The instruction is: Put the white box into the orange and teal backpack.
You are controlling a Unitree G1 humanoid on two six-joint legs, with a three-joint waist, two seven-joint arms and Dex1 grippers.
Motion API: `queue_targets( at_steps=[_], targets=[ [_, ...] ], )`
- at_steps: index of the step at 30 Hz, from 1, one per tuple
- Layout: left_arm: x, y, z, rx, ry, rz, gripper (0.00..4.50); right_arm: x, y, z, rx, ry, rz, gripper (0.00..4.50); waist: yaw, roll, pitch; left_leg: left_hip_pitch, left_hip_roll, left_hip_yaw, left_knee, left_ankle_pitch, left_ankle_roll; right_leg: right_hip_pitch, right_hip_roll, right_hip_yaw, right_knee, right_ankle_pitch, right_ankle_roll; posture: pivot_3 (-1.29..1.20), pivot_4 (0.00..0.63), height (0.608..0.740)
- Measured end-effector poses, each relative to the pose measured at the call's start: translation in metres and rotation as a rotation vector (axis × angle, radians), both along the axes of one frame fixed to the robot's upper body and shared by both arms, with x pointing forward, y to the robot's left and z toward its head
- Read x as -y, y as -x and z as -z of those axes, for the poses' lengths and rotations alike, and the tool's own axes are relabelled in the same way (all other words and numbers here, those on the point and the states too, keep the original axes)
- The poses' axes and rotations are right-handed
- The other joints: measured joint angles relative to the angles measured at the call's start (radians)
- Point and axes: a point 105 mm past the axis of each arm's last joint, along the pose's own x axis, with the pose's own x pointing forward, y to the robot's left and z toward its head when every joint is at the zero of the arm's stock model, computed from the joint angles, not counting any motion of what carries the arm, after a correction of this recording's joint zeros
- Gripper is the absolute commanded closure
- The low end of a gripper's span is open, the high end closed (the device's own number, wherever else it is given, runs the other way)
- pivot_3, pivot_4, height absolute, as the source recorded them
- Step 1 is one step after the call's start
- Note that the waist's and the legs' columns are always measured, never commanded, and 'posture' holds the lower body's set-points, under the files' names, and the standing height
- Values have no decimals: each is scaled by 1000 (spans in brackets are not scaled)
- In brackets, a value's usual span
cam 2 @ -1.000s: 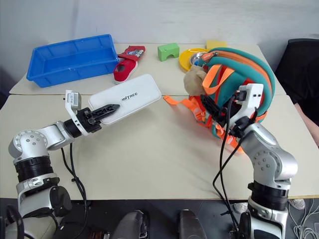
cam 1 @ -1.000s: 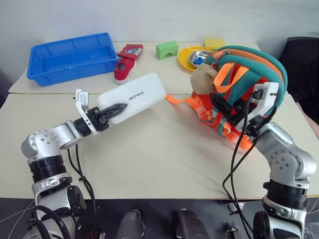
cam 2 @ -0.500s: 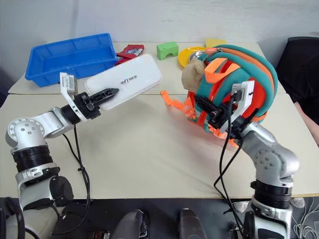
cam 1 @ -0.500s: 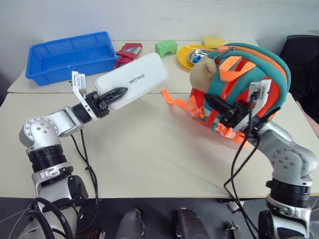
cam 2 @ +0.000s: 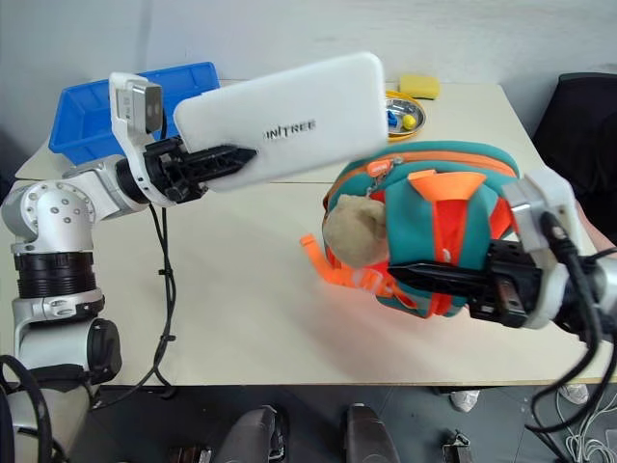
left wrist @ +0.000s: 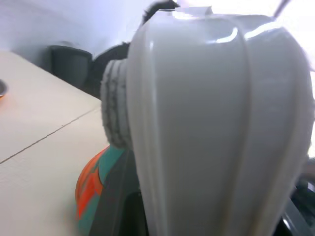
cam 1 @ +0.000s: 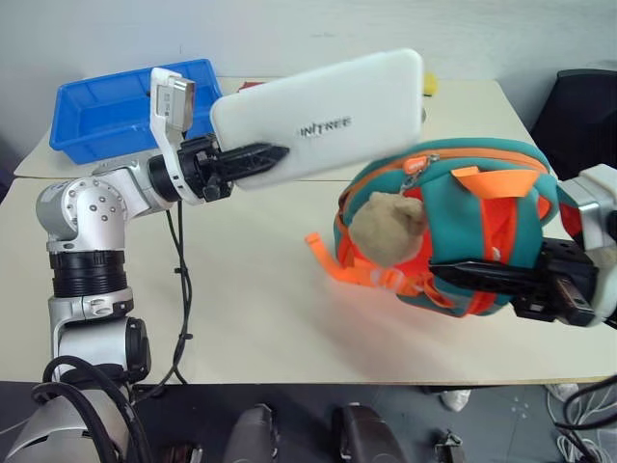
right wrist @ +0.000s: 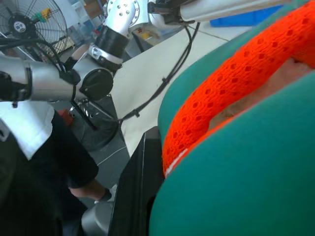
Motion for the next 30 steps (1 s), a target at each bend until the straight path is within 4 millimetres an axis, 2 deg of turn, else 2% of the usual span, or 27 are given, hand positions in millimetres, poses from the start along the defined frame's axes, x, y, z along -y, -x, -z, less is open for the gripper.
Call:
queue_targets(
  at_steps=[5,10,13,16,20,25,30],
  targets=[
    [-8,-6,-2,53,-43,29,3234,8,1,5,-31,-10,29,4478,3,0,0,0,0,-1,0,1,1,0,0,0,0,0,0,0,150,740],
    [-21,-10,7,57,-110,61,3234,12,-2,9,-32,-39,58,4478,3,0,0,-1,-1,0,0,0,2,0,0,0,0,0,0,0,150,740],
    [-26,-9,0,53,-105,85,3234,14,-3,13,-39,-38,75,4478,3,-1,1,-2,-1,-1,1,0,3,-1,0,0,0,0,0,0,150,740],
    [-25,-4,-9,91,-109,127,3234,15,-4,15,-40,-37,83,4478,4,-1,1,-2,-1,-1,1,0,3,-1,-1,0,0,0,0,0,150,740],
    [-21,-6,4,87,-156,138,3234,14,-5,21,-53,-32,87,4478,3,-1,1,-2,-1,-1,2,0,4,-1,-1,0,1,0,1,0,150,740],
    [-14,-16,11,171,-181,109,3234,12,-6,21,-50,-31,81,4478,7,-1,1,-2,-1,-1,3,0,4,-1,-1,-1,1,0,1,0,150,740],
    [-11,-24,0,160,-134,89,3234,11,1,28,-65,-6,49,4478,19,-2,1,-4,-1,-1,3,-1,5,-2,-1,-1,1,1,2,0,150,740]
  ],
)
